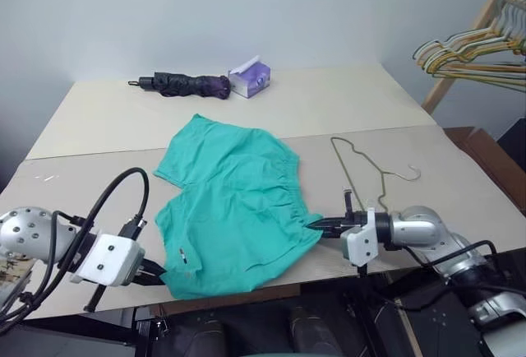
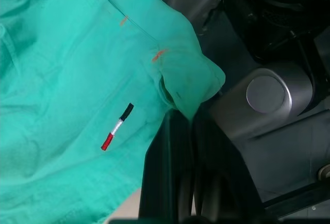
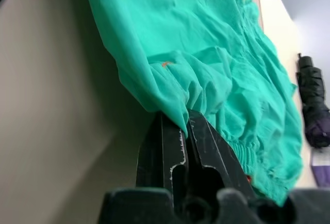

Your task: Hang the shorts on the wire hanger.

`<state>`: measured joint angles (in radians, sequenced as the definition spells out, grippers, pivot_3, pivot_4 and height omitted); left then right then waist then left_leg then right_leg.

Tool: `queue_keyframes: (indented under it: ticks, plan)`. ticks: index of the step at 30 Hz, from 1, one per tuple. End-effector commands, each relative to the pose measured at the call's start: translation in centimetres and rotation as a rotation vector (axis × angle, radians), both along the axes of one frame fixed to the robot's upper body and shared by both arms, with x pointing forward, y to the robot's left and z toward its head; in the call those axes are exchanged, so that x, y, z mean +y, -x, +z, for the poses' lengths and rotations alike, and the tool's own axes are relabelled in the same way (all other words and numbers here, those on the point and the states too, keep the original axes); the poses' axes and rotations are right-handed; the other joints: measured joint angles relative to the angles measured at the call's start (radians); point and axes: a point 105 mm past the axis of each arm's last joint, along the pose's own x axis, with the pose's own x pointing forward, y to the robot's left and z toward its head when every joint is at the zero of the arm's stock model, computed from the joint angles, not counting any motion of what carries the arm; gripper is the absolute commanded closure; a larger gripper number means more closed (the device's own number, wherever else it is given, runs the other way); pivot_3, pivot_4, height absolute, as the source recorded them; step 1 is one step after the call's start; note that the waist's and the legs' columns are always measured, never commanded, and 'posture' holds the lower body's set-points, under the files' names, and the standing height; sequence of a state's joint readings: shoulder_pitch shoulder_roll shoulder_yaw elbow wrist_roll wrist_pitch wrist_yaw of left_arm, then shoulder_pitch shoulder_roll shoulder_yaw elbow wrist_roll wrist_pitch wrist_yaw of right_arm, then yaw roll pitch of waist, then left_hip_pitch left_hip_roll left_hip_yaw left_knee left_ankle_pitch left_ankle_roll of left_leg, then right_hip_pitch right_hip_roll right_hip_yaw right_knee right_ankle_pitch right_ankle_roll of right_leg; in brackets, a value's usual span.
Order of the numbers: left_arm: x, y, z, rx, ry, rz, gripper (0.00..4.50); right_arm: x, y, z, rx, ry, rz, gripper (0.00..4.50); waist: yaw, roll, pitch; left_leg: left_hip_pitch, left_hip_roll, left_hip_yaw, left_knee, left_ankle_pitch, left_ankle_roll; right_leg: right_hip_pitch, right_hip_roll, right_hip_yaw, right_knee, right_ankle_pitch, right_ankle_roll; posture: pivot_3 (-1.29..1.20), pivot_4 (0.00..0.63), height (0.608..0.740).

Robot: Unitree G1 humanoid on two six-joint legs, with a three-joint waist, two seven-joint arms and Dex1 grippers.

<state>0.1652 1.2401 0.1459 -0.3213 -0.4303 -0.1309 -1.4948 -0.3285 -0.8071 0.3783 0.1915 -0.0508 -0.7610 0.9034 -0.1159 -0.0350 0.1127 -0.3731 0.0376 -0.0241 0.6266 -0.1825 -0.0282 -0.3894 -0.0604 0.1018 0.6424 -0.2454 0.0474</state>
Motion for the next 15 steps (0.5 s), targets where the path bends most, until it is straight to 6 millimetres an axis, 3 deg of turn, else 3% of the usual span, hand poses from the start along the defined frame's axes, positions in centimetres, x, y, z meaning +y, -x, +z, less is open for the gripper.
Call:
queue_keyframes:
  ticks: [1, 7, 11, 15]
  plan:
    - [0.5, -0.1, 1.3, -0.004, 0.014, -0.01, 3.21, -0.4, 0.5, 1.8, 0.019, -0.006, -0.011, 3.41, 0.004, 0.0, 0.002, 0.0, 0.0, 0.0, 0.0, 0.0, 0.0, 0.0, 0.0, 0.0, 0.0, 0.0, 0.0, -0.04, 0.109, 0.74]
    - [1.3, -1.9, 3.3, -0.035, 0.117, 0.058, 1.28, -1.3, 1.1, 2.6, 0.065, 0.004, -0.048, 1.37, 0.02, 0.0, 0.006, 0.0, 0.001, 0.001, 0.0, -0.001, -0.001, -0.001, 0.0, 0.0, 0.0, -0.001, -0.001, -0.04, 0.112, 0.74]
    - [1.4, -4.2, 5.1, -0.103, 0.199, 0.114, 0.08, -3.0, 0.8, 3.7, 0.145, -0.033, -0.171, 0.07, 0.031, -0.002, 0.009, -0.002, 0.0, 0.001, 0.0, -0.001, -0.001, -0.003, 0.0, -0.001, -0.001, -0.001, -0.001, -0.04, 0.111, 0.74]
    - [-0.8, -6.4, 7.1, -0.12, 0.386, 0.198, 0.05, -5.2, -0.8, 6.0, 0.187, -0.167, -0.352, 0.02, 0.046, -0.002, 0.01, -0.011, 0.0, 0.001, 0.003, -0.001, -0.002, -0.01, 0.0, -0.001, 0.0, 0.0, 0.001, -0.05, 0.106, 0.74]
